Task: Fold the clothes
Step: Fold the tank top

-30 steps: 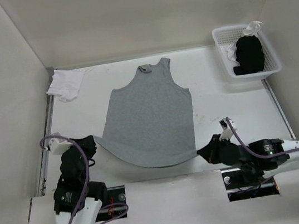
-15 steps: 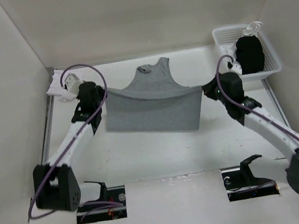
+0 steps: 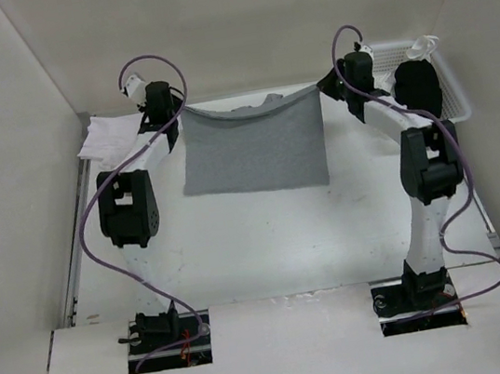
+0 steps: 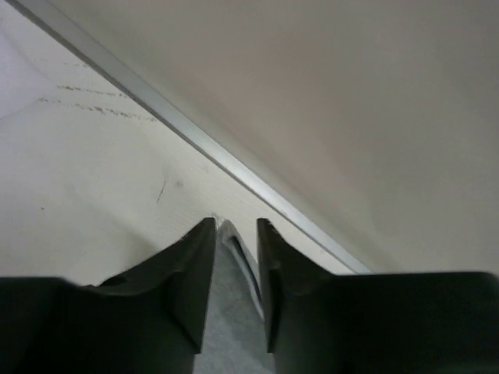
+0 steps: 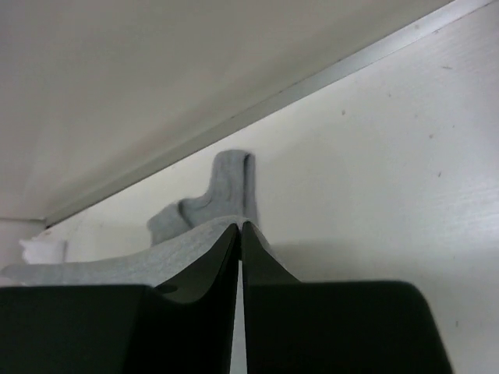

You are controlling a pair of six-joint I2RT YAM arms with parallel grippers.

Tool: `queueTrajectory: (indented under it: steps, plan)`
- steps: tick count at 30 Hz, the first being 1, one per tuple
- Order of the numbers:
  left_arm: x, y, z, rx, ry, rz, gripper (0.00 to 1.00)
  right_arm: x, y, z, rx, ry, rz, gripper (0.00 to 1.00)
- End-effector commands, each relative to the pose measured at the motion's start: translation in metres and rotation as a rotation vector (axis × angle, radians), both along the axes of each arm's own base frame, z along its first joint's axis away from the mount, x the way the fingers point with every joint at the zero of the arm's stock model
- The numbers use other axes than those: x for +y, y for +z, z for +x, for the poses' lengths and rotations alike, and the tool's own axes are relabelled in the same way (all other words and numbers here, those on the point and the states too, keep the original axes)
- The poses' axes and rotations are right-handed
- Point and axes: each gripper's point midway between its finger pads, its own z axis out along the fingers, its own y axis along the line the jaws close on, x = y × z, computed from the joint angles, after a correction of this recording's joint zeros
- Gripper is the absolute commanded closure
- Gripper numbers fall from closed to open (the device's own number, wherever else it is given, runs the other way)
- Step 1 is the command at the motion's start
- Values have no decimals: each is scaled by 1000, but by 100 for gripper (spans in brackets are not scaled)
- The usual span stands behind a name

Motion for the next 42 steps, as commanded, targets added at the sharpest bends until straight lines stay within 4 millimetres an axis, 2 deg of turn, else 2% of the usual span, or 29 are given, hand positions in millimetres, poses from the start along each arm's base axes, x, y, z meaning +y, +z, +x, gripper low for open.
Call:
queueTrajectory:
  steps: [1, 2, 4, 5, 7, 9, 10, 12, 13, 14, 16, 18, 21, 24, 30, 35, 39, 42]
  plan:
    - [-3, -2, 16, 7, -50, 14, 67, 4, -15, 21, 19, 0, 40, 79]
    - [-3, -3, 11, 11, -56, 9, 64, 5, -19, 19, 27, 1, 42, 66]
    - [2, 0, -10, 6, -48, 1, 62, 3, -19, 8, 30, -5, 32, 49]
    - [4, 2, -25, -5, -43, -6, 61, 0, -18, -6, 33, -19, 29, 44]
    - [6, -4, -63, -12, -37, -27, 61, 3, -16, -32, 25, -28, 28, 41]
    - [5, -21, -104, 7, -39, -50, 61, 11, -16, -66, 9, -22, 23, 41]
    - [4, -37, -125, 32, -35, -71, 61, 15, -19, -83, 5, -19, 20, 45]
    - [4, -60, -157, 70, -38, -99, 61, 27, -33, -116, 17, 5, 26, 70]
    - [3, -72, -172, 94, -48, -108, 61, 32, -42, -131, 30, 17, 31, 87]
    - [4, -84, -184, 117, -63, -117, 61, 37, -52, -146, 52, 29, 37, 98]
    - [1, -102, -203, 158, -99, -164, 61, 44, -66, -168, 78, 51, 42, 100]
    - [4, -113, -212, 174, -105, -202, 59, 46, -78, -187, 91, 56, 37, 95]
    - [-2, -117, -213, 173, -141, -240, 58, 48, -87, -209, 98, 67, 32, 78]
    - [-5, -124, -214, 191, -147, -259, 58, 45, -95, -222, 114, 74, 33, 64]
    - [-10, -144, -215, 235, -145, -297, 61, 40, -124, -232, 179, 55, 47, 55]
    - [-9, -156, -219, 271, -132, -318, 70, 38, -125, -228, 193, 32, 71, 45]
    - [-7, -164, -218, 290, -118, -319, 73, 37, -130, -231, 216, 11, 86, 48]
    - [-8, -169, -217, 299, -114, -321, 79, 29, -130, -235, 206, -35, 99, 49]
